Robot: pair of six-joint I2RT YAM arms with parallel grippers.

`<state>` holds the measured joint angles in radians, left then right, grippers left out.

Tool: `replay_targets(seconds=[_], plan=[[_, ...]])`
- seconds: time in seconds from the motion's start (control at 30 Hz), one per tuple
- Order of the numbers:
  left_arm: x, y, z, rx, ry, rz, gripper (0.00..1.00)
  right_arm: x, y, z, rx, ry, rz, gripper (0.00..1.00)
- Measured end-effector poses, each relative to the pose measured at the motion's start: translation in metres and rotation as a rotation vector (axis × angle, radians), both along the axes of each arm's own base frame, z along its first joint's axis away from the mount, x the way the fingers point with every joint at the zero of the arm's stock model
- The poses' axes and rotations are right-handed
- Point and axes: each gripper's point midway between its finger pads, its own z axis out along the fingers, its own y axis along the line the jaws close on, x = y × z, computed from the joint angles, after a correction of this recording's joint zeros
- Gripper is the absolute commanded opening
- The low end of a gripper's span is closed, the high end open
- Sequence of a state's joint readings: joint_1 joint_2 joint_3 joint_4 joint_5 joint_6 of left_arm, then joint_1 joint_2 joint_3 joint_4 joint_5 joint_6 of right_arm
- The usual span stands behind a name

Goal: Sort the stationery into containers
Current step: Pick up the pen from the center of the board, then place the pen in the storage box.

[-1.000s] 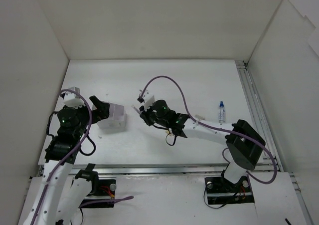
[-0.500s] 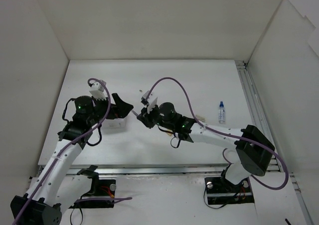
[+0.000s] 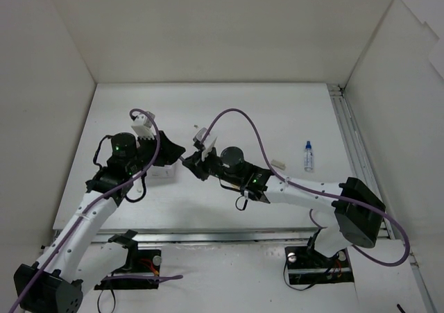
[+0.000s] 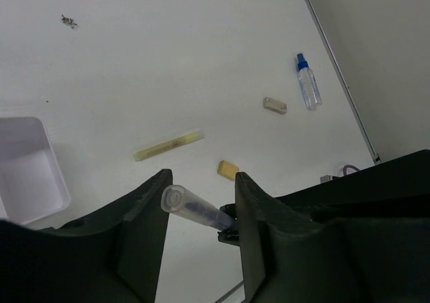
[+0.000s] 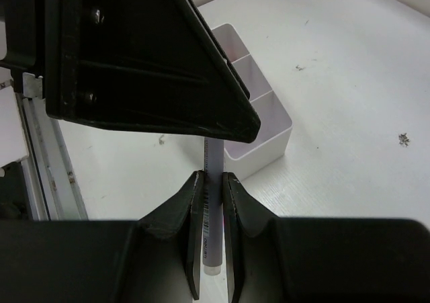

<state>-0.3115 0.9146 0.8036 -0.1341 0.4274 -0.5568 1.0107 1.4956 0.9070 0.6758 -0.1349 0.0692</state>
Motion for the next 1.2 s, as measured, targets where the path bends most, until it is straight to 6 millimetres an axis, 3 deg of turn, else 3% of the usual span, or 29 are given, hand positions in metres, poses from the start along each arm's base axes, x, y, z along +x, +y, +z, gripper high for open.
replay_targets(seconds=[0.07,0.1,0.17,0.23,0.33,0.43,0.47,0.6,0.7,0.97,1.07,1.2], plan=[[0.000,-0.001,0.001,-0.001,-0.006,0.000,0.27,0.000,0.001,0.002,0.001,-0.012,-0.010,0.00],[0.001,0.000,0.002,0.000,-0.012,0.002,0.15,0.000,0.001,0.002,0.000,-0.018,-0.016,0.00],[0.001,-0.002,0.006,-0.022,-0.015,0.000,0.03,0.000,0.001,0.003,-0.001,-0.025,-0.024,0.00],[-0.001,-0.004,0.012,-0.030,-0.035,-0.008,0.00,0.000,0.001,0.001,-0.008,-0.027,-0.035,0.00],[-0.004,-0.003,0.016,-0.037,-0.050,-0.006,0.00,0.001,0.002,0.005,0.005,-0.037,-0.045,0.11],[-0.007,0.000,0.015,-0.039,-0.064,0.004,0.00,-0.001,0.003,0.005,0.008,-0.033,-0.051,0.64],[-0.009,0.000,0.014,-0.037,-0.066,0.009,0.00,0.000,0.003,0.005,0.009,-0.032,-0.055,0.97],[-0.006,0.014,0.015,-0.011,-0.085,0.089,0.00,0.007,-0.002,0.007,0.014,-0.035,-0.102,0.98],[0.002,0.035,0.014,0.048,-0.094,0.206,0.00,0.012,-0.014,0.006,0.016,-0.034,-0.165,0.98],[0.025,0.133,0.023,0.254,-0.129,0.671,0.00,0.021,-0.089,-0.007,0.002,-0.025,-0.447,0.98],[0.035,0.162,0.026,0.319,-0.158,0.774,0.00,0.023,-0.107,-0.007,-0.013,-0.021,-0.512,0.98],[0.055,0.184,0.020,0.385,-0.163,0.849,0.00,0.024,-0.120,-0.013,-0.059,-0.014,-0.562,0.98]])
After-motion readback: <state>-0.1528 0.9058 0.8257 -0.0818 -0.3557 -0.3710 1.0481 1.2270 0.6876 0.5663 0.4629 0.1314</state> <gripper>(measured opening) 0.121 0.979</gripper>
